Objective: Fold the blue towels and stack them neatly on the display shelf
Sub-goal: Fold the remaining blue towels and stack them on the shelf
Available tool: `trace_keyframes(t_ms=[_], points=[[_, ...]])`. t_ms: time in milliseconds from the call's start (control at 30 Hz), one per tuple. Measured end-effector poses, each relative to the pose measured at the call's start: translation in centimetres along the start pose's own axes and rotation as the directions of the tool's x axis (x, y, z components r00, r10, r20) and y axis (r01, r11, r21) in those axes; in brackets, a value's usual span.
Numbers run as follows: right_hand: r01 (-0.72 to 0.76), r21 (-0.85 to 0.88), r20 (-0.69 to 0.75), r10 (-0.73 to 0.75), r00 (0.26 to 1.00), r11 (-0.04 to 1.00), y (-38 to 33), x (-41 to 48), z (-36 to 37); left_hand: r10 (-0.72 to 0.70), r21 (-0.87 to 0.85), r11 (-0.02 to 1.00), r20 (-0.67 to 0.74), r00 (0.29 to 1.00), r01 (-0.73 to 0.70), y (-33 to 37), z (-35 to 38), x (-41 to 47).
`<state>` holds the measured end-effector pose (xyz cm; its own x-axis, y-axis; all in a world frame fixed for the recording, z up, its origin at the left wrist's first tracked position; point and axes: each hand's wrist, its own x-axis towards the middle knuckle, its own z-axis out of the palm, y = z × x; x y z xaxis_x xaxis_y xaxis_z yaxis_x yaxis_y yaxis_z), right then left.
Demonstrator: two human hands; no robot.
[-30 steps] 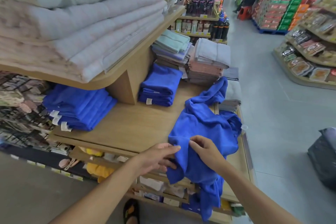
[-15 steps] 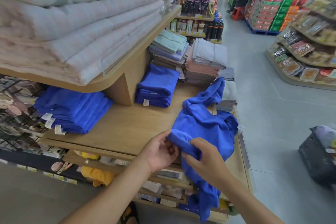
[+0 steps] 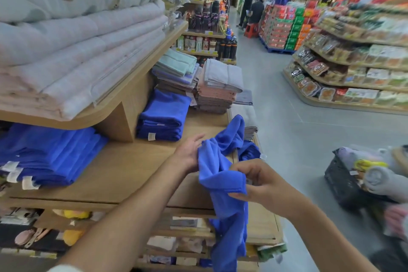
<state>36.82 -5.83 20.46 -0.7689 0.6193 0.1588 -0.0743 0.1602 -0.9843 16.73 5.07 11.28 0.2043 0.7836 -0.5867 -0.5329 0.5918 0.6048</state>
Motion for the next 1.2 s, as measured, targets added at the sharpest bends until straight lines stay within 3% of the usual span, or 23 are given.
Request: trace_keyframes(t_ms=[67, 133, 200, 267, 333, 433, 533, 600, 633, 700, 733, 767, 933, 1000, 1067, 1167, 1200], points=[[-0.026, 0.023, 0.005, 0.026, 1.000, 0.999, 0.3, -0.7, -0.9, 0.102, 0.144, 0.985, -0.024, 0.995, -0.097, 1.2, 0.8, 0.2], [-0.096, 0.025, 0.026, 0.095, 0.995, 0.995, 0.8, -1.5, -1.9, 0.434, 0.169, 0.893, -0.086, 0.897, -0.417, 3.8, 1.2, -0.6], [-0.176, 0.044, 0.079, 0.172, 0.982, 0.984, 1.5, -2.1, -2.9, 0.635, 0.107, 0.768, 0.000, 0.772, -0.632, 6.8, 1.2, -2.9], [-0.239, 0.125, 0.168, 0.217, 0.962, 0.963, 2.0, -2.3, -3.6, 0.673, -0.002, 0.734, 0.142, 0.726, -0.679, 8.5, 0.1, -4.6], [-0.300, 0.183, 0.271, 0.246, 0.931, 0.936, 2.3, -2.1, -4.0, 0.636, -0.131, 0.771, 0.130, 0.760, -0.623, 8.1, -2.0, -5.5], [-0.339, 0.149, 0.312, 0.281, 0.907, 0.929, 3.4, -1.3, -3.9, 0.461, -0.228, 0.861, -0.033, 0.887, -0.455, 5.3, -5.6, -4.4], [-0.387, 0.075, 0.145, 0.374, 0.916, 0.919, 5.5, 0.1, -3.5, 0.236, -0.136, 0.961, -0.042, 0.971, -0.239, 2.2, -8.5, -3.4], [-0.454, 0.071, 0.052, 0.452, 0.891, 0.888, 7.2, 0.7, -3.4, 0.126, 0.090, 0.988, -0.022, 0.992, -0.123, 0.3, -10.4, -3.1], [-0.481, 0.064, 0.045, 0.479, 0.877, 0.875, 8.0, 1.0, -3.3, 0.137, 0.299, 0.948, -0.072, 0.988, -0.109, -0.6, -11.4, -2.9], [-0.519, 0.035, 0.051, 0.517, 0.855, 0.854, 9.3, 1.3, -2.9, 0.264, 0.718, 0.694, -0.188, 0.946, -0.051, -1.8, -13.8, -2.2], [-0.531, 0.020, 0.029, 0.531, 0.847, 0.847, 9.9, 1.5, -2.5, 0.333, 0.837, 0.548, -0.214, 0.918, -0.003, -2.2, -14.5, -2.2], [-0.537, -0.008, -0.011, 0.537, 0.844, 0.844, 10.6, 1.8, -2.1, 0.348, 0.872, 0.487, -0.244, 0.905, 0.048, -2.2, -14.8, -2.3], [-0.372, -0.402, -0.208, 0.313, 0.927, 0.836, 14.8, 4.6, 0.1, 0.291, 0.723, 0.690, -0.266, 0.919, -0.009, -1.6, -13.8, -1.4], [-0.333, -0.540, -0.231, 0.244, 0.942, 0.773, 15.7, 5.6, 0.6, 0.276, 0.719, 0.694, -0.217, 0.936, -0.038, -1.6, -12.7, -1.1], [-0.350, -0.655, -0.220, 0.274, 0.936, 0.670, 16.5, 6.1, 0.7, 0.307, 0.738, 0.674, -0.236, 0.922, -0.036, -1.6, -12.0, -0.8], [-0.406, -0.707, -0.215, 0.372, 0.903, 0.579, 17.0, 5.5, 1.0, 0.472, 0.774, 0.632, -0.357, 0.806, -0.027, -1.1, -11.9, 0.0], [-0.415, -0.696, -0.216, 0.381, 0.899, 0.585, 17.3, 5.2, 1.1, 0.535, 0.821, 0.571, -0.359, 0.765, -0.014, -0.8, -11.9, 0.2]])
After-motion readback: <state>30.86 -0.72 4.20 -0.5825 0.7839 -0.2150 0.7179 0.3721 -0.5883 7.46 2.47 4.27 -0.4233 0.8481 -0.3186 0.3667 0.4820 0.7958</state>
